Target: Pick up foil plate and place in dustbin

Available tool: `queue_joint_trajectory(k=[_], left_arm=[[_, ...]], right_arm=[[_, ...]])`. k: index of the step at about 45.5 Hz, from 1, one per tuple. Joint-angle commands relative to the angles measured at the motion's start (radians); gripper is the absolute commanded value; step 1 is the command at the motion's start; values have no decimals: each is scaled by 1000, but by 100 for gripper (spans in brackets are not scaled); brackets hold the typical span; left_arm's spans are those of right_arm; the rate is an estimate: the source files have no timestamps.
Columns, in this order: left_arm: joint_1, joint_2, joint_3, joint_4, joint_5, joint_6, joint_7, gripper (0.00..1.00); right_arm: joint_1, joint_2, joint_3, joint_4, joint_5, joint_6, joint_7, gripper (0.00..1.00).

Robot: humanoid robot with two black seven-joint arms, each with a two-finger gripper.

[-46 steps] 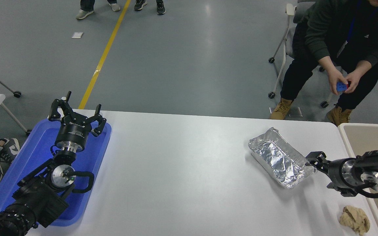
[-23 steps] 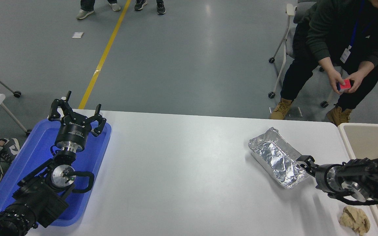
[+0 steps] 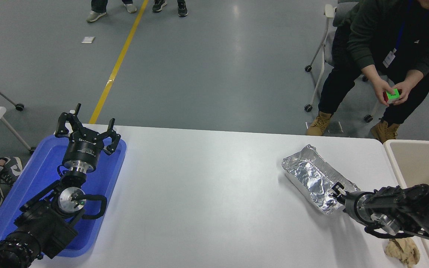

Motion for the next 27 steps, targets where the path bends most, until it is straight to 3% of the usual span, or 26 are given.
queue_joint_trajectory(k=[1, 6, 27], left_arm=[[0, 0, 0, 0, 0, 0, 0, 100], [-1, 0, 0, 0, 0, 0, 0, 100], [-1, 0, 0, 0, 0, -1, 0, 100]], right_arm=[[-11, 8, -5, -9, -2, -5, 0, 11], [-11, 8, -6, -9, -2, -8, 2, 0], [26, -11, -14, 6, -30, -1, 2, 0]])
